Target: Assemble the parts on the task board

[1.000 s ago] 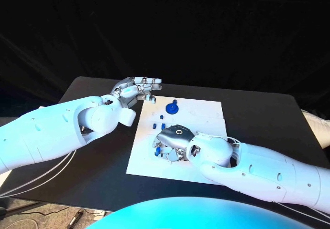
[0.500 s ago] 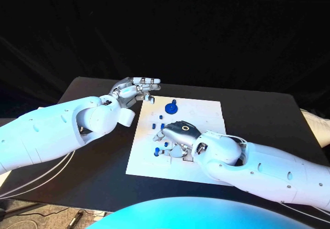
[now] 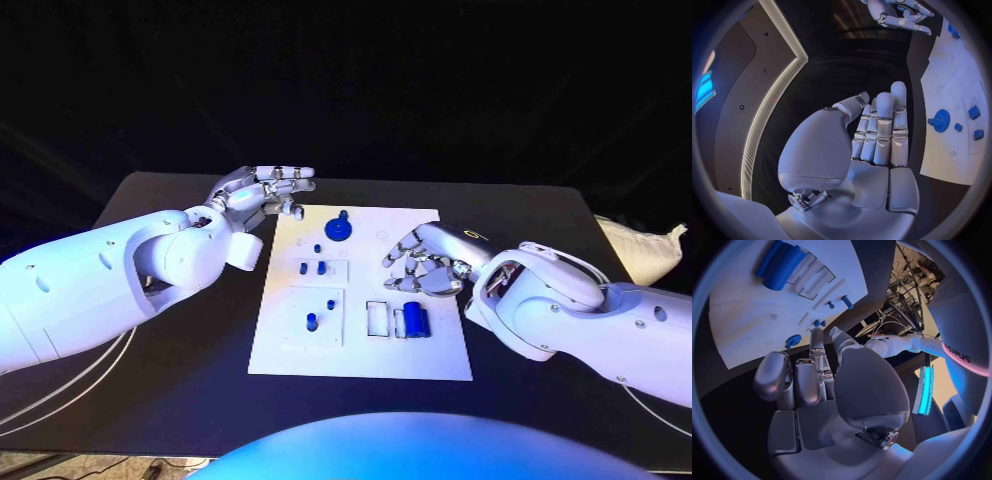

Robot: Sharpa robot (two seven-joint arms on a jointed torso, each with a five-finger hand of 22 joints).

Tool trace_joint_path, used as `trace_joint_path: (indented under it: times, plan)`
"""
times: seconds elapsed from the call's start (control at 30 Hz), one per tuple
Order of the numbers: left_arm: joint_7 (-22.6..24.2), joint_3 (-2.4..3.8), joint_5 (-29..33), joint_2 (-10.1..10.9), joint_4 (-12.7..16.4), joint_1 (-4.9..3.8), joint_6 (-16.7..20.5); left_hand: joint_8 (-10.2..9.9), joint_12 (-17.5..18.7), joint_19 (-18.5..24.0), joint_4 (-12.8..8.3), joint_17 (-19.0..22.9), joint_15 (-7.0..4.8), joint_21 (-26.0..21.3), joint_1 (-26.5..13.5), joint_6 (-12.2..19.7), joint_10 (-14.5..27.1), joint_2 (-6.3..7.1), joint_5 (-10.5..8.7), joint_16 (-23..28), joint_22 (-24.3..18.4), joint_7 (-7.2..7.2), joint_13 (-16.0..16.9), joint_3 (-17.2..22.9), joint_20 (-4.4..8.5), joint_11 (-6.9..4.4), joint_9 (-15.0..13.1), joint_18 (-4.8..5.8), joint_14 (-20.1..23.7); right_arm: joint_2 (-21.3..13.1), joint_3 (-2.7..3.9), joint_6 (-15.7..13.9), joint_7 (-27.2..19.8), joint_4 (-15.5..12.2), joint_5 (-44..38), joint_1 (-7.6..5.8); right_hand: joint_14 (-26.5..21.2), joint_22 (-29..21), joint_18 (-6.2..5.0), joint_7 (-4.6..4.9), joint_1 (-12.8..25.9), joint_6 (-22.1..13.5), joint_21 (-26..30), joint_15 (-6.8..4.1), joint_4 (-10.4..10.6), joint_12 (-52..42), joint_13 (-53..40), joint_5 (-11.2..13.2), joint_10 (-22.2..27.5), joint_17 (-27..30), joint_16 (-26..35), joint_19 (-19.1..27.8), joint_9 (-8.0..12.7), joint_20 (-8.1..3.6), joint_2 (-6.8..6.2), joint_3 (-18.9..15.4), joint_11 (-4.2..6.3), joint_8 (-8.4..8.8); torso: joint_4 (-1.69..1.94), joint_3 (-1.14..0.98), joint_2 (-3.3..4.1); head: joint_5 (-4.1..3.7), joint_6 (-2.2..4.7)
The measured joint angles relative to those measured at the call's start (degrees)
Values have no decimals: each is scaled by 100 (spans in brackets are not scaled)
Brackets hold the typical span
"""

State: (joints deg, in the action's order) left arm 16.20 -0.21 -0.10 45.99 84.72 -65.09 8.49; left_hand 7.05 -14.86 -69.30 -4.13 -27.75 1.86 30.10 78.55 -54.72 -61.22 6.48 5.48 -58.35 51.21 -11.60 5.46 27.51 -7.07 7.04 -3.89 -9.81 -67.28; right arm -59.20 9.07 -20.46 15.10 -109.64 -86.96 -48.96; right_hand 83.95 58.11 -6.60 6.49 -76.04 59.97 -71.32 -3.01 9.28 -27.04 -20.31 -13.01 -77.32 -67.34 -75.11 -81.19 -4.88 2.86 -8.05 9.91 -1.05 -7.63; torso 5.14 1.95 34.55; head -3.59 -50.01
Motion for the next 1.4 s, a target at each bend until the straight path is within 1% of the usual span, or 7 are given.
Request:
trace_joint_path:
  times: [0.13, 0.2, 0.33, 0.43, 0.53, 0.77, 1.4]
  plan:
    - [0, -10, 0, 2, 0, 1, 0, 0, 0, 0, 0, 0, 0, 0, 0, 0, 0, 0, 0, 0, 0, 0, 0, 0, 0, 0, 0, 0, 0, -226, 4, 10, 297, -114, 132, 70, 18, 386, 91, -27, 277, -27, -268, -18, 337, -2231, -2436, -354, 212, -386, -316, -60, -21, -16, 111, -354, 4, -181, -37, 0, -10, -61, 0]
    - [-1, -13, 0, 2, 1, 4, 0, 0, 0, 0, 0, 0, 0, 0, 0, 0, 0, 0, 0, 0, 0, 0, 0, 0, 0, 0, 0, 0, 0, -284, 0, 36, 462, -157, 138, 117, 18, 485, 91, -29, 363, -29, -338, -18, 487, -2856, -3131, -573, 180, -517, -415, -79, -39, -18, 133, -535, -24, -255, -51, 0, -15, -85, 0]
    - [-1, -18, 0, 4, 3, 6, -1, 0, 0, 0, 0, 0, 0, 0, 0, 0, 0, 0, 0, 0, 0, 0, 0, 0, 0, 0, 0, 0, 0, -333, -8, 126, 831, -232, 92, 211, 18, 539, 91, -29, 461, -29, -354, -18, 693, -3435, -3823, -674, 139, -627, -496, -79, -78, -18, 220, -822, -3, -380, -65, 0, -23, -120, 0]
    - [-2, -22, 0, 10, 4, 7, -1, 0, 0, 0, 0, -1, 0, 0, 0, 0, 0, 0, 0, 0, 1, 0, 0, 0, 0, 0, 0, 0, 0, -336, -9, 211, 1098, -269, 2, 266, 18, 553, 91, -29, 573, -29, -370, -18, 730, -3597, -4035, -673, 139, -644, -500, -79, -111, -18, 281, -967, -4, -436, -65, 3, -23, -133, 0]
    - [-3, -25, 0, 19, 5, 9, -1, 0, 0, 0, 0, -1, 0, 0, 0, 0, 0, 0, 0, 0, 1, 0, 0, 0, 0, 0, 0, 0, 0, -335, -16, 309, 1317, -281, -107, 309, 18, 574, 91, -114, 660, 57, -392, -18, 731, -3943, -4434, -673, -31, -692, -544, -79, -182, -18, 360, -1115, 36, -565, -62, 7, -24, -147, 0]
    - [-5, -29, 0, 24, 6, 11, -1, 0, -24, 0, 0, -1, 0, -28, 0, 0, 0, 0, 0, 0, 1, 0, 0, 0, 0, 0, 0, 0, 0, -289, -21, 538, 1599, -274, -327, 408, -2, 601, 91, -120, 895, 63, -411, -39, 751, -4097, -4673, -709, -66, -753, -578, -78, -320, -18, 368, -1408, 59, -676, -58, 15, -24, -164, 0]
    - [-8, -36, 2, 20, -12, 24, -3, 0, -24, 0, 0, 4, 9, -27, 0, 30, 22, 0, 0, 0, 1, -12, 0, 0, 0, 22, 0, 0, 9, -89, -37, 835, 1817, -51, -722, 559, -3, 643, 90, -140, 947, 42, -436, -38, 741, -4050, -4662, -740, -66, -759, -578, -78, -400, -18, 360, -1544, 59, -724, -62, 10, -23, -149, 0]
